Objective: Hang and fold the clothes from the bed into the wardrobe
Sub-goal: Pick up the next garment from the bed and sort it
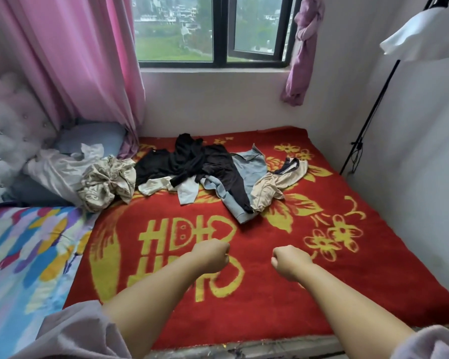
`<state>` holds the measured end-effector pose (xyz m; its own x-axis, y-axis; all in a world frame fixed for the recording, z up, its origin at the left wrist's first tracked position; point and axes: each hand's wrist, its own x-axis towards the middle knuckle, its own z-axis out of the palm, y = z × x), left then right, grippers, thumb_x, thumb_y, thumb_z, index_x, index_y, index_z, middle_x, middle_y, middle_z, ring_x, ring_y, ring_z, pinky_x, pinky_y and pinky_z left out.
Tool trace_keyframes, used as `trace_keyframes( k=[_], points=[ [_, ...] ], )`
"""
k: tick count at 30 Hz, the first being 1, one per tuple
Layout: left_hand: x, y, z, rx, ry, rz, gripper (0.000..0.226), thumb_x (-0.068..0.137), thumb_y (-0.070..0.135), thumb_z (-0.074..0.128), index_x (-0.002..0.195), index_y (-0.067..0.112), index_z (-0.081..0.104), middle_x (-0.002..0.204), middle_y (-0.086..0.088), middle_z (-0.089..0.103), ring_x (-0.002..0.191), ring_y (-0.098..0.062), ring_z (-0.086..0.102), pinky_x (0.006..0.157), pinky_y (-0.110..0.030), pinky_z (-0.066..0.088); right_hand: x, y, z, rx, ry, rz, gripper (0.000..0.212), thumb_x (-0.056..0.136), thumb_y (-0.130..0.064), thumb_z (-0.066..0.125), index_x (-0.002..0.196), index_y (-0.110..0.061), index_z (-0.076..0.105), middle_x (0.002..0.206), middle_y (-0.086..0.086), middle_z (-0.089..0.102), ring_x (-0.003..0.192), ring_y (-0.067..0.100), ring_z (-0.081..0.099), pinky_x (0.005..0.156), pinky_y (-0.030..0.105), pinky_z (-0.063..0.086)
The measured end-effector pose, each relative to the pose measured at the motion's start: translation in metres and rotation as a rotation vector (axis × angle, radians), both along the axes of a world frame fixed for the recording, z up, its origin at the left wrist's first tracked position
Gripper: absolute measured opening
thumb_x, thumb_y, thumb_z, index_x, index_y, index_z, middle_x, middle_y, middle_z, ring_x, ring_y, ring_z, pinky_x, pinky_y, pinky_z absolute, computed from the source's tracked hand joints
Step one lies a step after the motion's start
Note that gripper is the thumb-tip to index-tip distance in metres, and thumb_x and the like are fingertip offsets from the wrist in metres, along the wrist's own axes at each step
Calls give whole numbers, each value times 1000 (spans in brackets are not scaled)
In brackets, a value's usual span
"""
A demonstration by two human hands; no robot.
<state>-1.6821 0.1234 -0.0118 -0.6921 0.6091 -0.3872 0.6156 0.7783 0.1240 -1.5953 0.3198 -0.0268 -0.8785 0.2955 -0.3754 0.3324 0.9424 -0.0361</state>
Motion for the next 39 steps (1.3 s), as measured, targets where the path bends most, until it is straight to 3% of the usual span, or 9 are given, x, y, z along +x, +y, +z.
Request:
trace_keyframes(
  k=[12, 19, 23, 26, 28, 30, 32, 33, 39],
  points=[
    [-164, 130, -118, -48, -200, 169, 34, 99, 28, 36, 126, 13, 52, 120, -8, 60, 105, -29, 58, 73, -35, 46, -179, 135, -139, -129, -149, 56, 31, 98, -29, 36, 115, -17, 59, 119, 5, 63, 108, 28, 60, 80, 32, 45],
    [-259, 201, -242, -17, -137, 115, 33, 95, 18, 40, 126, 12, 50, 119, -11, 54, 112, -32, 52, 81, -39, 44, -263, 157, -285, -231, -111, -56, 38, 98, -27, 39, 135, -17, 47, 138, 8, 41, 127, 28, 41, 98, 41, 42],
    [-309, 238, -306, 79, 73, 77, 63, 93, 13, 47, 150, 18, 21, 153, -12, 22, 141, -28, 23, 103, -39, 33, -264, 150, -369, -232, 14, -42, 52, 97, -25, 41, 148, -19, 30, 157, 11, 17, 147, 25, 10, 118, 45, 11],
    [-341, 252, -343, 4, 68, -28, 62, 96, 23, 46, 152, 24, 19, 161, -7, -5, 148, -23, -3, 116, -43, 17, -245, 150, -409, -202, 283, 23, 55, 89, -26, 34, 142, -13, 44, 152, 15, 32, 143, 25, 16, 119, 44, 2],
    [-360, 256, -358, 43, 66, -93, 43, 99, 26, 44, 142, 21, 43, 161, -8, 8, 148, -24, 5, 117, -43, 15, -240, 151, -419, -162, 378, 44, 54, 86, -25, 36, 137, -12, 46, 148, 15, 38, 140, 26, 25, 118, 42, 5],
    [-370, 263, -363, 276, 83, -67, 27, 98, 19, 44, 113, 9, 64, 142, -18, 45, 134, -34, 38, 103, -44, 30, -243, 151, -422, -122, 448, 62, 54, 85, -25, 37, 137, -13, 44, 147, 15, 39, 139, 28, 27, 118, 44, 8],
    [-373, 268, -357, 400, 102, 87, 25, 99, 18, 41, 96, 3, 60, 108, -17, 61, 103, -36, 55, 76, -42, 38, -242, 150, -425, -116, 471, 68, 54, 84, -25, 37, 137, -14, 41, 147, 15, 39, 139, 28, 27, 117, 44, 9],
    [-375, 269, -352, 386, 105, 165, 26, 101, 22, 39, 96, 4, 56, 103, -15, 61, 97, -36, 56, 71, -40, 36, -242, 151, -424, -112, 473, 73, 54, 84, -25, 37, 137, -15, 40, 147, 15, 39, 139, 28, 28, 118, 44, 9],
    [-370, 213, -307, 296, 117, 290, 32, 103, 33, 33, 85, 12, 50, 91, -16, 65, 86, -38, 59, 62, -35, 30, -246, 151, -418, -127, 393, 41, 53, 84, -25, 35, 135, -14, 43, 144, 15, 41, 137, 26, 28, 116, 42, 7]
  ],
)
